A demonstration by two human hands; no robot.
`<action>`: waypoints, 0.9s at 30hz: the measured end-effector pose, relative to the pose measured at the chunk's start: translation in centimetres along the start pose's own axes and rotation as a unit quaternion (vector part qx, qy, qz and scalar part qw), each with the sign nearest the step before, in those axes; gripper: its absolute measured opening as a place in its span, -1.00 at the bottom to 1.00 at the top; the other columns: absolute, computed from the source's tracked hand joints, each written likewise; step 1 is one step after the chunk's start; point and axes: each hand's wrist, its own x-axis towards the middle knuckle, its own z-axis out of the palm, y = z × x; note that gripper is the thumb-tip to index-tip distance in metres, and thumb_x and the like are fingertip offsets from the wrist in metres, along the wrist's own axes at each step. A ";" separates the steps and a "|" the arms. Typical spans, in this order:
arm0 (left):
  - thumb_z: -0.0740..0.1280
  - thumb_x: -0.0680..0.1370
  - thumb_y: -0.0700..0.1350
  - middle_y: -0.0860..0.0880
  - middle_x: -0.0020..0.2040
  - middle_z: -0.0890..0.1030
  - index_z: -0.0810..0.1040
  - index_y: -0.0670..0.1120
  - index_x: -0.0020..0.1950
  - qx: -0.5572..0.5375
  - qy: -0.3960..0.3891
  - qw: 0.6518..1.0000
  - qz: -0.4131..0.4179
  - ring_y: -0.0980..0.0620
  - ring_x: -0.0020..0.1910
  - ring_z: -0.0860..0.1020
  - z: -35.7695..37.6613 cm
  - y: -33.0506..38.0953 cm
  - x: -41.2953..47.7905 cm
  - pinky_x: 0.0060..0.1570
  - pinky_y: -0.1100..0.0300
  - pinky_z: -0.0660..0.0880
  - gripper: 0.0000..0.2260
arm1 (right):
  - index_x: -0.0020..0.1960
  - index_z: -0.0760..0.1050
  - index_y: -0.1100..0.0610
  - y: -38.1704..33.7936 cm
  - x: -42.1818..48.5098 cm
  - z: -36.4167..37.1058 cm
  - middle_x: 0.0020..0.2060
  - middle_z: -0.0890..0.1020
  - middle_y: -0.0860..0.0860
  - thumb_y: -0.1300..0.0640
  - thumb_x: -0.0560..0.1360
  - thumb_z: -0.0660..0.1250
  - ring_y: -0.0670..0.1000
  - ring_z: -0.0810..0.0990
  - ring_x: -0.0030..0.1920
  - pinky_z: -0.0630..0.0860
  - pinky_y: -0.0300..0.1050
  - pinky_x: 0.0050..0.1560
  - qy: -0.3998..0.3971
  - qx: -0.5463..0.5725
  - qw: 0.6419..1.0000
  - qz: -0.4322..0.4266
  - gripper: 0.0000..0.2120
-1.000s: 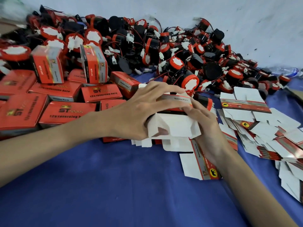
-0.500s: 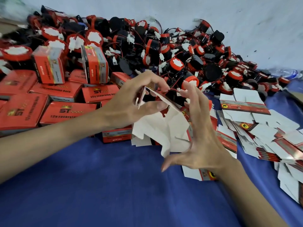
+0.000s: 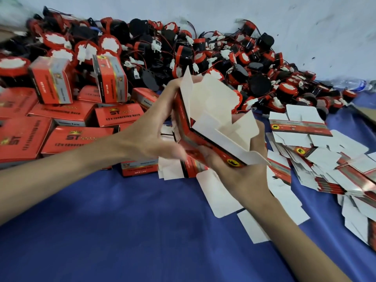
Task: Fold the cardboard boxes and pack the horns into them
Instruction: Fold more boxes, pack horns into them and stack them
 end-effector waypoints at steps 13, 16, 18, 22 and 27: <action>0.32 0.50 0.22 0.39 0.08 0.53 0.39 0.15 0.25 -0.020 -0.013 0.993 -0.112 0.37 0.05 0.53 -0.1 -0.2 2.5 -0.03 0.50 0.42 -0.62 | 0.35 0.21 0.56 0.0 -0.1 -1.3 0.30 0.20 -0.21 -0.36 0.57 -0.05 -0.21 0.27 0.32 0.25 -0.38 0.25 -0.122 -0.024 0.992 0.001 -0.07; 0.23 0.56 0.21 0.32 0.05 0.57 0.39 0.01 0.20 -0.047 -0.031 0.992 -0.115 0.29 -0.01 0.56 -0.1 -0.8 2.2 -0.06 0.42 0.46 -0.65 | 0.47 -0.04 0.31 -0.6 0.3 -1.0 0.30 0.31 -0.13 -0.27 0.61 -0.04 -0.10 0.34 0.31 0.34 -0.26 0.26 -0.054 0.027 0.998 -0.027 -0.27; 0.22 0.57 0.20 0.26 0.15 0.54 0.31 0.00 0.32 -0.067 -0.022 0.992 -0.100 0.24 0.10 0.53 0.0 -0.8 2.2 0.04 0.34 0.48 -0.58 | 0.50 -0.08 0.22 -0.8 0.4 -0.6 0.24 0.37 -0.22 -0.18 0.63 0.02 -0.17 0.40 0.22 0.39 -0.25 0.19 -0.020 0.044 0.998 -0.035 -0.35; 0.20 0.59 0.17 0.00 0.38 0.34 -0.05 -0.01 0.50 -0.063 0.020 0.996 -0.054 0.15 0.29 0.42 0.0 -0.8 2.5 0.21 0.30 0.38 -0.37 | 0.49 -0.02 -0.09 -1.3 0.6 -0.1 0.13 0.47 0.01 -0.18 0.60 0.13 0.02 0.51 0.08 0.55 0.03 0.01 -0.002 0.113 0.994 0.008 -0.44; 0.21 0.59 0.08 -0.29 0.40 0.30 -0.06 0.01 0.50 0.000 0.021 0.999 -0.029 0.14 0.29 0.40 0.0 -0.2 2.7 0.22 0.26 0.35 -0.40 | 0.37 0.26 -0.13 -1.4 0.6 -0.3 0.20 0.42 0.16 -0.16 0.59 0.14 0.04 0.50 0.14 0.56 -0.06 -0.05 -0.019 0.105 0.994 0.026 -0.62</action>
